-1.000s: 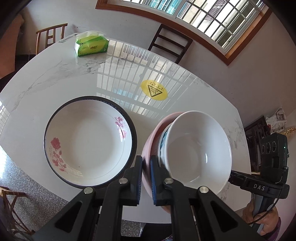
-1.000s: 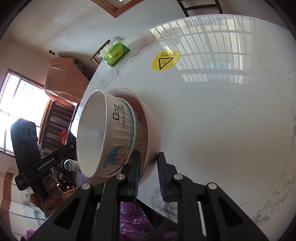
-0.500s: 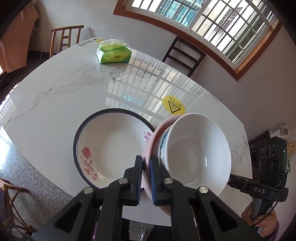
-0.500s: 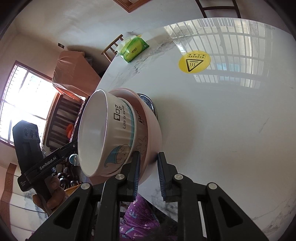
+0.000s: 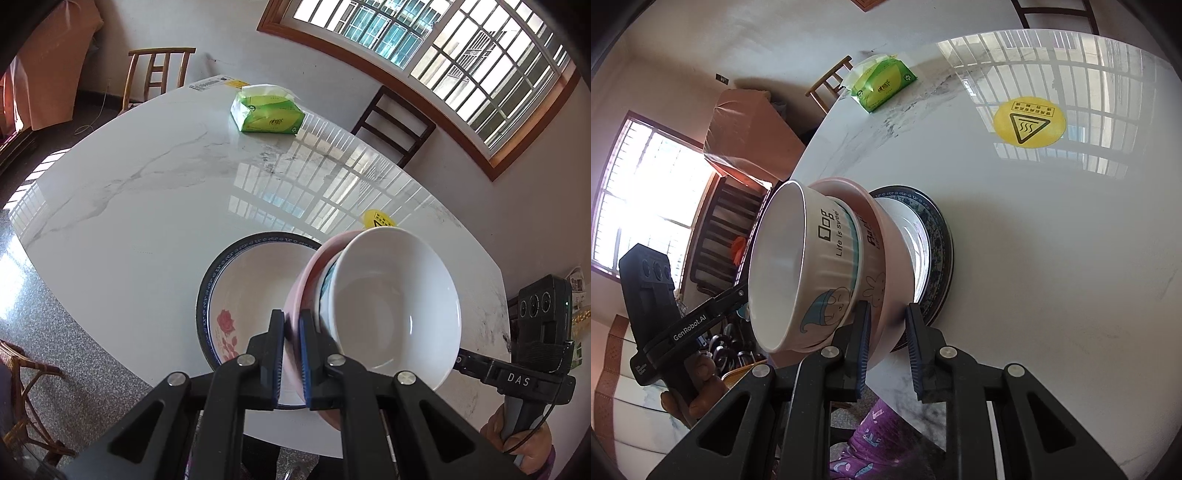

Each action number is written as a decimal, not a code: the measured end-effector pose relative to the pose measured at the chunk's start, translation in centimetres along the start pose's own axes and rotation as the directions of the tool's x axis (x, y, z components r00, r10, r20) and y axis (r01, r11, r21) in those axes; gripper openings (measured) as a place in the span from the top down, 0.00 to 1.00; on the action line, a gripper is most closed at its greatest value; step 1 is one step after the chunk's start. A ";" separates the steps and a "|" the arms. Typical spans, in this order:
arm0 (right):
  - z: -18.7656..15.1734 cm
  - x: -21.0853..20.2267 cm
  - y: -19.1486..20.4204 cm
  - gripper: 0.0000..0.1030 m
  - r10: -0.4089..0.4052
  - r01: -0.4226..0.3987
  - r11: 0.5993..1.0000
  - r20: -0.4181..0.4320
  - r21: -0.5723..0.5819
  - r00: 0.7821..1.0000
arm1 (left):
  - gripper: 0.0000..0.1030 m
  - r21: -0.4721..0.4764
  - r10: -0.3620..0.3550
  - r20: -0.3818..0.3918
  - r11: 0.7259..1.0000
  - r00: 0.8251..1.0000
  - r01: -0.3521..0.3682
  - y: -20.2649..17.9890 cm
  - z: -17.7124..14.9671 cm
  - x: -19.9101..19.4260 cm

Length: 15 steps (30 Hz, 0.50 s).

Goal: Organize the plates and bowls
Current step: 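Lift the nested bowl stack and carry it over the plate stack, then lower the bowl stack onto the center of the plates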

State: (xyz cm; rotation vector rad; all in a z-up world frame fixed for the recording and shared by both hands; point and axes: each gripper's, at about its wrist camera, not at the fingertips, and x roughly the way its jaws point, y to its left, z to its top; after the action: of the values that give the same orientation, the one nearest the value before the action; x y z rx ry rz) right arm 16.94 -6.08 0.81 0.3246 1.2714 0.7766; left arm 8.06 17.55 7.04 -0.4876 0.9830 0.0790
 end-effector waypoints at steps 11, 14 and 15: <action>0.5 1.5 0.7 0.80 0.008 -0.008 1.000 -0.027 -0.008 1.000 | 0.95 -0.025 0.022 -0.013 0.999 1.000 -0.022 2.0 0.3 0.8; 0.7 1.8 0.8 0.80 0.009 -0.010 1.000 -0.029 -0.008 1.000 | 0.95 -0.033 0.023 -0.017 0.999 1.000 -0.023 2.4 0.3 1.1; 0.7 1.8 0.8 0.80 0.010 -0.010 1.000 -0.030 -0.008 0.999 | 0.95 -0.036 0.023 -0.018 0.999 1.000 -0.024 2.5 0.2 1.1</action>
State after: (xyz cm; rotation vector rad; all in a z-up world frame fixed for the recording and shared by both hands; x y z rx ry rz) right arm 17.49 -4.11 0.18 0.3140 1.2956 0.7976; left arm 8.15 19.73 5.32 -0.5102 1.0063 0.1139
